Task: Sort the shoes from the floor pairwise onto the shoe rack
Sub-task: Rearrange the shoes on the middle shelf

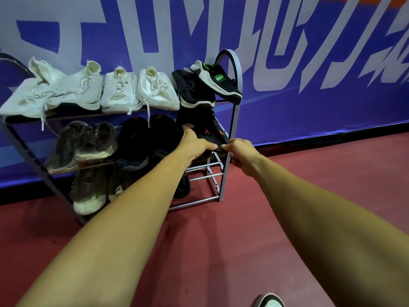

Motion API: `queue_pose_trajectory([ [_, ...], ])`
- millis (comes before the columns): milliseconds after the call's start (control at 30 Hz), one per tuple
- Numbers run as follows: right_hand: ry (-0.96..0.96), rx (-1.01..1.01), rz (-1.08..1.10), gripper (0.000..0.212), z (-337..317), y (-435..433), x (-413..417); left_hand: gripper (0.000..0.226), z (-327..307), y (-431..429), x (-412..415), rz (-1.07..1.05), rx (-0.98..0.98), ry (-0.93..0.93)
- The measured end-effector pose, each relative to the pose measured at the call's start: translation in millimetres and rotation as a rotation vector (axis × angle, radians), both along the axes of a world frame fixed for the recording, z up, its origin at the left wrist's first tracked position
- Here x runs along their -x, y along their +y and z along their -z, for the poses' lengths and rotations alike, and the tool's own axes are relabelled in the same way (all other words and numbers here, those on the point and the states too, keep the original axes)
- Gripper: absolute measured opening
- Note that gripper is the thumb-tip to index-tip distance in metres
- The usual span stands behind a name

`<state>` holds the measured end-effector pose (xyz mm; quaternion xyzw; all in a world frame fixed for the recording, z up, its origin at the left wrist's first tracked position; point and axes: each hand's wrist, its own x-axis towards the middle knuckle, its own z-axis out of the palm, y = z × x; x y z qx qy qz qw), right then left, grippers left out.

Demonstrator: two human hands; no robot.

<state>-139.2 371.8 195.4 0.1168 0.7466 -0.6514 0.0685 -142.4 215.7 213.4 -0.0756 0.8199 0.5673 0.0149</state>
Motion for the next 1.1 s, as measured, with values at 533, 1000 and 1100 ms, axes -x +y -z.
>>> queue_pose_trajectory([
  [533,0.013,-0.226,0.039,0.049,30.9,7.0,31.7,0.090,19.5,17.4,24.7,-0.007,0.221,-0.035],
  [1000,0.009,-0.283,0.045,0.045,32.9,8.6,35.9,0.093,27.3,19.0,35.4,-0.008,0.358,-0.077],
  [1100,0.037,-0.380,0.002,0.040,26.5,11.1,29.7,0.082,27.0,13.6,29.9,0.032,0.337,-0.040],
])
